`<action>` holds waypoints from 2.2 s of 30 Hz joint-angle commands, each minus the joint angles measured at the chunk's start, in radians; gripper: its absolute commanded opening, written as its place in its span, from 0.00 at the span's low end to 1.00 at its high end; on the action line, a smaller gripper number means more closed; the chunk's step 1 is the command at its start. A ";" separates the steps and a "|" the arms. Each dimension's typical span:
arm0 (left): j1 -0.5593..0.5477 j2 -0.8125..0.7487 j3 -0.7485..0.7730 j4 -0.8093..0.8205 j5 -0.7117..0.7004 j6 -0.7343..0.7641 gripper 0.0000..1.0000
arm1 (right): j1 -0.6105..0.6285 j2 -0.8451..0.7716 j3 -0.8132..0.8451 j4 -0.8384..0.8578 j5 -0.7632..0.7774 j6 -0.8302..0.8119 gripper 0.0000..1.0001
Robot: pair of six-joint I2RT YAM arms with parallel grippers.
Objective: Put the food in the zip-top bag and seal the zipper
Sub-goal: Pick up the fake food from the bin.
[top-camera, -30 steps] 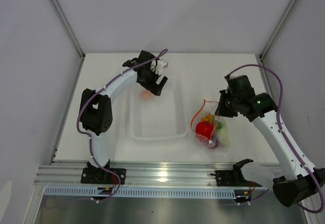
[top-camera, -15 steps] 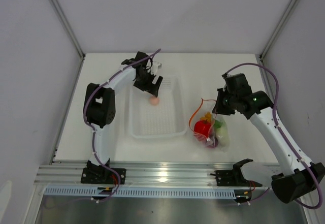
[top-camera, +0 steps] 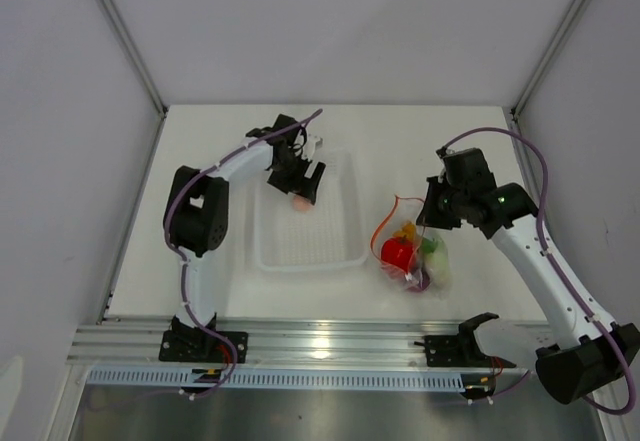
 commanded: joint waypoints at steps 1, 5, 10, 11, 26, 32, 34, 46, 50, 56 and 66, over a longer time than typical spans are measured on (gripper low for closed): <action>-0.023 -0.117 -0.050 0.058 0.011 -0.059 0.95 | -0.003 -0.040 -0.005 0.013 -0.001 0.002 0.00; -0.046 -0.154 -0.096 0.089 -0.038 -0.137 0.95 | -0.004 -0.057 -0.013 0.004 -0.003 0.005 0.00; -0.052 -0.131 -0.093 0.086 -0.132 -0.183 0.95 | -0.003 -0.074 -0.011 -0.005 0.000 0.003 0.00; -0.053 -0.123 -0.092 0.088 -0.142 -0.194 0.94 | -0.003 -0.074 -0.010 -0.008 0.002 0.005 0.00; -0.092 -0.077 -0.058 0.065 -0.261 -0.194 0.87 | -0.003 -0.071 -0.008 -0.004 0.003 0.009 0.00; -0.104 -0.049 -0.047 0.062 -0.252 -0.196 0.81 | -0.005 -0.071 -0.007 -0.008 0.005 0.012 0.00; -0.107 -0.046 -0.047 0.059 -0.256 -0.202 0.80 | -0.003 -0.074 -0.008 -0.012 0.008 0.012 0.00; -0.108 -0.031 -0.056 0.060 -0.265 -0.213 0.66 | -0.003 -0.076 -0.008 -0.010 0.005 0.015 0.00; -0.112 -0.017 -0.047 0.051 -0.316 -0.213 0.66 | -0.003 -0.079 -0.007 -0.013 0.008 0.015 0.00; -0.119 -0.026 -0.076 0.069 -0.351 -0.217 0.53 | -0.004 -0.076 -0.005 -0.008 0.003 0.020 0.00; -0.139 -0.213 -0.127 0.102 -0.350 -0.242 0.07 | -0.005 -0.088 -0.013 -0.009 0.008 0.029 0.00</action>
